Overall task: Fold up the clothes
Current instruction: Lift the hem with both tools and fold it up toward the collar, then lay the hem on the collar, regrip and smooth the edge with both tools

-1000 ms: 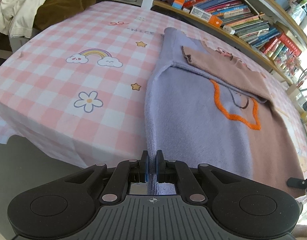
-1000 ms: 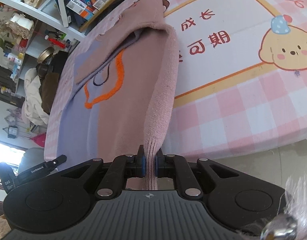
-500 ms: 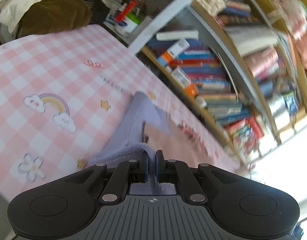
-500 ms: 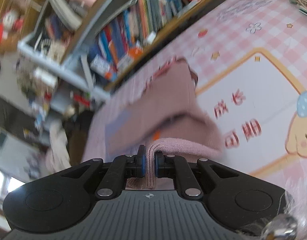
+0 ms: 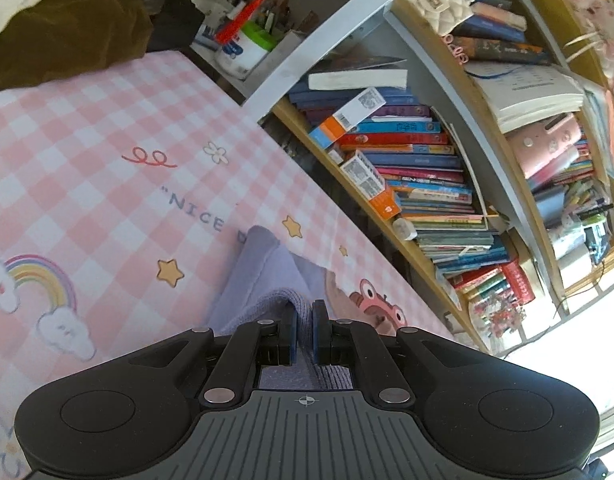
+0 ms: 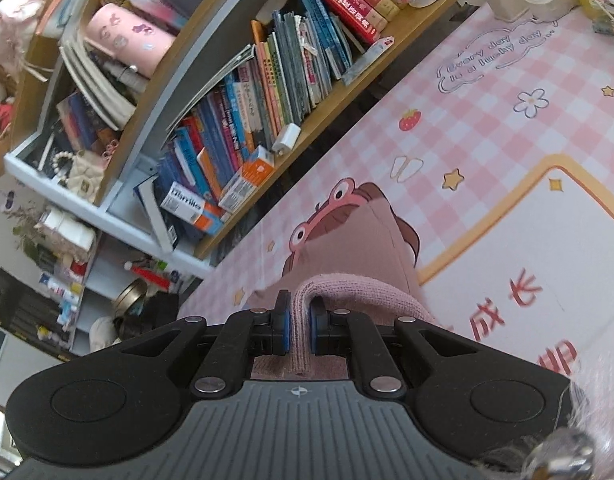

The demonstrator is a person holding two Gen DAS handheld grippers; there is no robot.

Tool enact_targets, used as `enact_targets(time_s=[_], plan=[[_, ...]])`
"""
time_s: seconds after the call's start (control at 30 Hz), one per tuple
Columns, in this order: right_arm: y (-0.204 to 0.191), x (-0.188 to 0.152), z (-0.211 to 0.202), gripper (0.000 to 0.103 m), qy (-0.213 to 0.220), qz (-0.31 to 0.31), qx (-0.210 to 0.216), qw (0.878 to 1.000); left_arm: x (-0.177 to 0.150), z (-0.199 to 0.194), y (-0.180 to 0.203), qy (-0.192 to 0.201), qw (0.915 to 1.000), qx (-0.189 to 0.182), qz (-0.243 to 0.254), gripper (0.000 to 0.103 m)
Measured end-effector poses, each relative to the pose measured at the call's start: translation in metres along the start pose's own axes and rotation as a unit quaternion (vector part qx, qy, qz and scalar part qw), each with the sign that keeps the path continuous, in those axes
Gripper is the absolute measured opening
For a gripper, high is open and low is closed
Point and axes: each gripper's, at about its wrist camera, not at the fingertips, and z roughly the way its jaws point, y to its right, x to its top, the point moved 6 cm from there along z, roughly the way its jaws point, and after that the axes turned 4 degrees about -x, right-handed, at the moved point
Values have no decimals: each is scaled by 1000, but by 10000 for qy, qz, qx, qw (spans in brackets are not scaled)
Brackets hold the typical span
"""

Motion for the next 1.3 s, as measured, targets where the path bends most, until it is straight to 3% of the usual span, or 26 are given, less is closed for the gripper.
enact_targets(time_s=[0.2,0.43,0.47,0.53,0.6,0.67,0.73,0.83,0.97,1.07,1.13,1.17,1.2,1.23,1.3], plan=[[-4,13,29,8,72,37,-119,9999,14,25,-10,-173,9998,86,-57,6],[1,24,66,12,-10,-195,-613,9979,20,58,-17,-492,9983,282,98,9],[0,25,71,14,-14,-269,-700,9972,20,61,-18,-538,9980,301,124,12],[-1,27,77,33,23,-392,-805,9960,21,65,-16,-615,9976,255,163,22],[-4,32,76,40,206,-478,-841,9951,25,64,-13,-519,9984,99,197,53],[-3,36,73,41,342,-585,-964,9930,34,56,-8,-190,9995,-115,233,68],[-2,40,69,43,457,-696,-1101,9904,44,48,-8,51,9994,-148,309,69],[1,38,72,46,416,-1215,-1435,9813,46,48,-7,24,9951,382,909,69],[-3,26,85,50,271,-2141,-1778,9601,27,63,3,-178,9684,947,2301,69],[-8,17,104,51,137,-2773,-1855,9426,16,83,7,-285,9501,1124,2897,68],[-7,14,119,36,-9,-2936,-1916,9365,10,98,14,-386,9442,1039,3102,68],[-6,13,125,30,-69,-2963,-1926,9354,7,105,17,-433,9388,1018,3261,55],[-5,12,130,17,-114,-2978,-1921,9351,4,110,20,-523,9325,1003,3431,16],[-4,13,129,6,-105,-2943,-1900,9366,1,114,23,-580,9268,991,3576,3],[-3,17,121,6,-7,-2800,-1838,9422,4,107,27,-438,9246,966,3660,4]])
